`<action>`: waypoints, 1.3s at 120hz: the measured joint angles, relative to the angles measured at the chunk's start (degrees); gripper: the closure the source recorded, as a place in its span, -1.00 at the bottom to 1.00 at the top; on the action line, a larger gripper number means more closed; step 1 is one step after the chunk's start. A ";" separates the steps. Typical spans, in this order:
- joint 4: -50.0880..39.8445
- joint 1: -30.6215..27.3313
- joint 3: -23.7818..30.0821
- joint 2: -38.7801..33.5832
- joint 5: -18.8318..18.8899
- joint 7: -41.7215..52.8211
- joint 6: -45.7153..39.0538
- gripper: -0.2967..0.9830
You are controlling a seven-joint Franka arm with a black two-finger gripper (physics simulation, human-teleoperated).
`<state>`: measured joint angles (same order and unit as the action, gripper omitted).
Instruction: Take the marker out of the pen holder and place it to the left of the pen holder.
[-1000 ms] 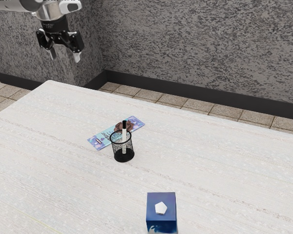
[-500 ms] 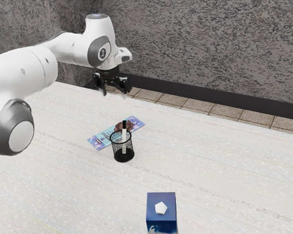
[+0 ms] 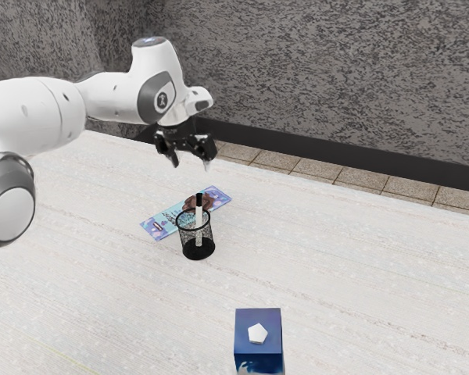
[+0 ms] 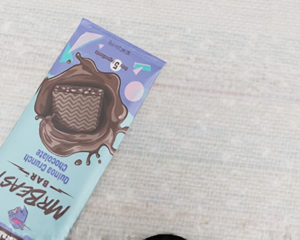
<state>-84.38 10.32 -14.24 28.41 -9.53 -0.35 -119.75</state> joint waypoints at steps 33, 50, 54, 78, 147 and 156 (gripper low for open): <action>-5.98 1.97 0.01 0.25 -0.19 1.84 -8.02 -0.50; -7.68 2.27 0.00 0.27 -0.22 2.58 -10.55 -0.50; -7.86 2.63 0.01 0.26 -0.22 2.75 -10.95 -0.50; -10.46 2.97 -0.07 -0.16 -0.23 3.57 -12.36 -0.50; -12.26 3.85 -0.03 -0.58 -0.17 4.92 -14.18 0.29; -13.20 3.81 -0.10 -1.15 -0.20 5.05 -14.40 0.35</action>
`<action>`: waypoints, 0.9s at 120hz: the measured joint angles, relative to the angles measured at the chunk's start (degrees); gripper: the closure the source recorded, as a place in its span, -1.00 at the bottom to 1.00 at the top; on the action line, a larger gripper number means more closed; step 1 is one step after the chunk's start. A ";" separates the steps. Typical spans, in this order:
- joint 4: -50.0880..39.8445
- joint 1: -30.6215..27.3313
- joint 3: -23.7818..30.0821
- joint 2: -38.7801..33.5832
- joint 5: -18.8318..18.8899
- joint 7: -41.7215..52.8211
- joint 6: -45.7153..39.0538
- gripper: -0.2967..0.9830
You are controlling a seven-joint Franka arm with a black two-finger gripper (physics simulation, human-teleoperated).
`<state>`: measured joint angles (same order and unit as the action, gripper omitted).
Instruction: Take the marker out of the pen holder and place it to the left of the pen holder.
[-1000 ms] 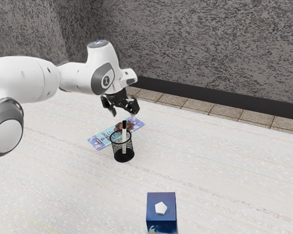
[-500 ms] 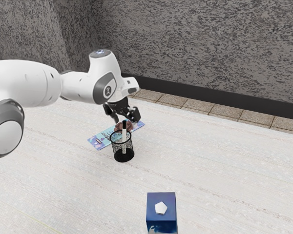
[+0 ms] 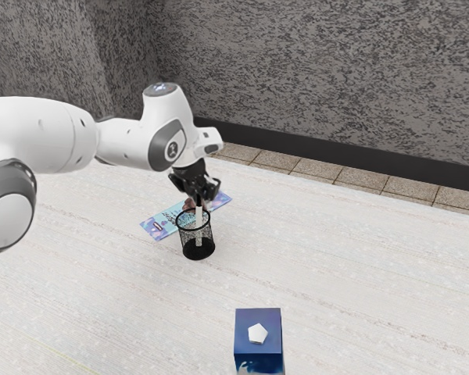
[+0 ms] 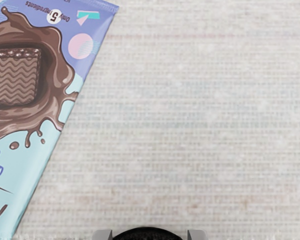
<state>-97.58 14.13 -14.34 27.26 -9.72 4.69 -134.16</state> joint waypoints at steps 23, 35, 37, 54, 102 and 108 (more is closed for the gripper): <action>-1.02 -0.07 -0.08 -0.76 -0.03 0.30 -0.76 0.52; -1.05 -0.06 -0.08 -0.79 0.29 0.14 -1.03 0.58; -1.06 -0.06 -0.08 -0.79 0.37 0.08 -1.07 0.59; -1.07 0.02 -0.10 -1.13 0.99 -0.62 -1.34 0.63; -1.00 0.04 -0.18 -8.03 1.78 -2.64 -0.36 0.66; -1.02 -0.05 -0.23 -9.26 1.93 -2.84 0.22 0.66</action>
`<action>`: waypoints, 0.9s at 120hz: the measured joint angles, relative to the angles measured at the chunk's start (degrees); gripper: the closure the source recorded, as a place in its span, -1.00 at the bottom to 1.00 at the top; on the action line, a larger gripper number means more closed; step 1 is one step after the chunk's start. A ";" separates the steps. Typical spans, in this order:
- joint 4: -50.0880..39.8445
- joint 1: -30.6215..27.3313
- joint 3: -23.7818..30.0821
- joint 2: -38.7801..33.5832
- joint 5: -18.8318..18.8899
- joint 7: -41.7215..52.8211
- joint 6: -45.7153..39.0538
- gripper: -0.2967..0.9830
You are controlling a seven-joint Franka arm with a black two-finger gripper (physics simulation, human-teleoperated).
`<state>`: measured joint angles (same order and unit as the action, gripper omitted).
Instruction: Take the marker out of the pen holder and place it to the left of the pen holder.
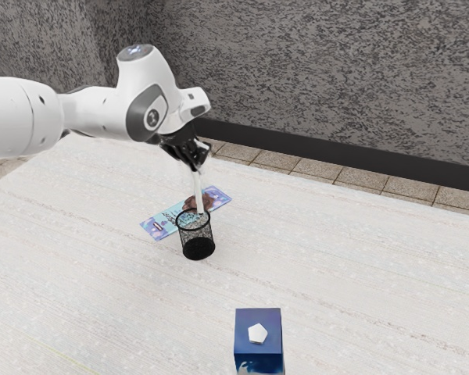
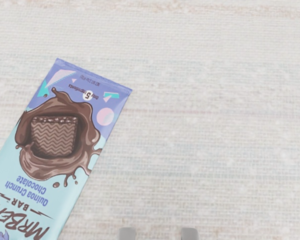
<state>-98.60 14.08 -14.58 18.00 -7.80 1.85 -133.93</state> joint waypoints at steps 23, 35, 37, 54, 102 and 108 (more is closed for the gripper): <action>0.04 -0.16 -3.68 -3.30 7.14 -1.99 6.63 0.66; -0.68 -0.47 -7.24 -3.65 12.71 -3.73 12.98 0.66; -0.98 -0.49 -7.72 -3.63 13.61 -4.08 14.03 0.66; -3.41 -1.21 -11.51 -1.29 19.19 -6.71 21.06 0.66; -0.12 -4.19 -11.04 11.99 24.67 -12.06 32.88 0.66; -0.07 -4.43 -10.61 12.56 24.41 -11.98 33.31 0.66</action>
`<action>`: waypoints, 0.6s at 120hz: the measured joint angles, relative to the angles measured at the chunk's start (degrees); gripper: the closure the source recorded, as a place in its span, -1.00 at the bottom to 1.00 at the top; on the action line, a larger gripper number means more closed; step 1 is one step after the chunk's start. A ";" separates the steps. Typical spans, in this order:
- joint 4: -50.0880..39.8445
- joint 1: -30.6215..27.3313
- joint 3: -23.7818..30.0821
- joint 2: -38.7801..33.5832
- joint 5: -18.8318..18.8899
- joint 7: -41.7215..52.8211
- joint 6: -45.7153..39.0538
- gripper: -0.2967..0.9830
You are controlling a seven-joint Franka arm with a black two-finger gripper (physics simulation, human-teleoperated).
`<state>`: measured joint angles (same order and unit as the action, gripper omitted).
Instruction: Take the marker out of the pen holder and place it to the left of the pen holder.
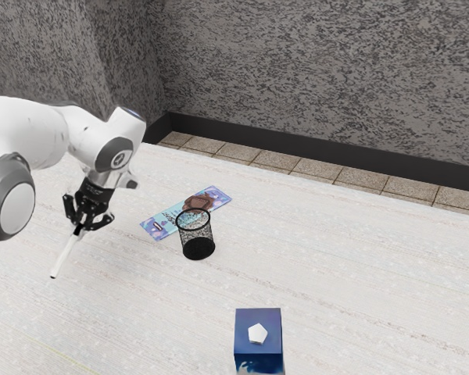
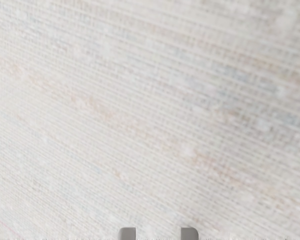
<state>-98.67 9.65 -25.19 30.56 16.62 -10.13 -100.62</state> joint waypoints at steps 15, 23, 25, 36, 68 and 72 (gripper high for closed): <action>0.03 -0.63 0.29 0.81 -0.97 0.47 0.48 0.66; 0.04 -0.68 0.38 0.89 -1.43 0.69 0.62 0.64; 0.01 -0.69 0.38 0.90 -1.75 0.74 0.65 0.62; -0.04 -0.69 0.93 0.99 -3.41 1.07 0.79 0.40; -0.06 -0.67 1.20 0.70 -4.98 1.74 0.97 -0.23; -0.07 -0.66 1.21 -0.29 -5.14 1.83 0.98 -0.26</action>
<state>-98.73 9.00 -23.97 30.27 11.47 -8.30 -99.64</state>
